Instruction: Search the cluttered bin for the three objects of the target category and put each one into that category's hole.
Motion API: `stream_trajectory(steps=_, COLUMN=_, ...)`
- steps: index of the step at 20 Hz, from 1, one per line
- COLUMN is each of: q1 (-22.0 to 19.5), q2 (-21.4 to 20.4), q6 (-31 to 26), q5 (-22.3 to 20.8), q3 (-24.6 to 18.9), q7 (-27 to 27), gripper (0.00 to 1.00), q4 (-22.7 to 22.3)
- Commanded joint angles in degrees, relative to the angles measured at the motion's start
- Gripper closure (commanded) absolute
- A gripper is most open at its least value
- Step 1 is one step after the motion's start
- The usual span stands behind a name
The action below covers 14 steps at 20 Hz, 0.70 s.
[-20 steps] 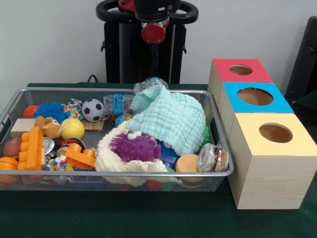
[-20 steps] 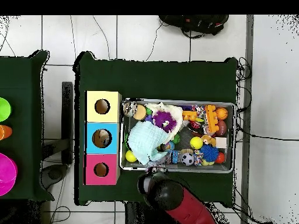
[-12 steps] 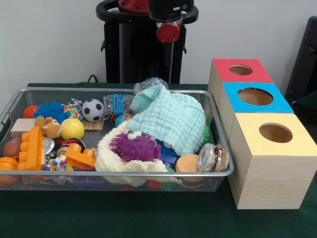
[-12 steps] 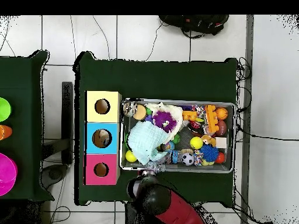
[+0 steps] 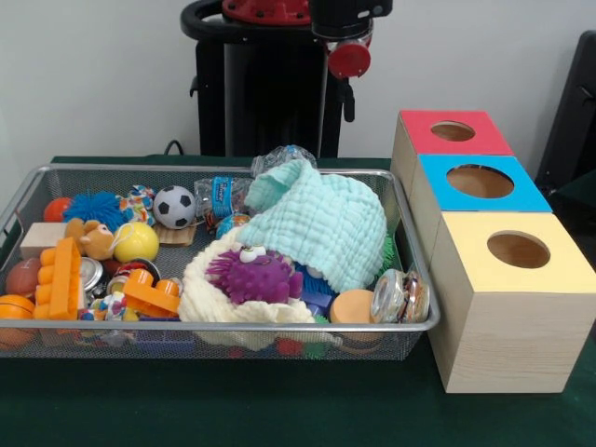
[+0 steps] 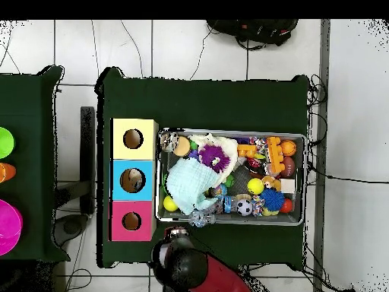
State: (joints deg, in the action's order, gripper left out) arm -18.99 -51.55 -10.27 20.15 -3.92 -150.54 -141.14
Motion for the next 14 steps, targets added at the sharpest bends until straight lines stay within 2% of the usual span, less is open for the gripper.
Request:
stream_trajectory(steps=1, q1=-6.5, q2=-0.5, q6=7.3, q5=1.7, q3=-12.1, q7=-10.0, gripper=0.0, q4=-4.5)
stream_trajectory(steps=4, q1=-10.5, q2=-0.8, q6=6.4, q5=0.8, q3=-13.4, q7=-8.2, gripper=0.0, q4=-4.9)
stream_trajectory(steps=9, q1=-16.6, q2=0.3, q6=1.0, q5=-1.1, q3=-10.7, q7=-1.8, gripper=0.0, q4=-1.1)
stream_trajectory(steps=14, q1=-18.2, q2=2.1, q6=2.1, q5=-2.1, q3=-10.6, q7=-1.8, gripper=0.0, q4=0.4)
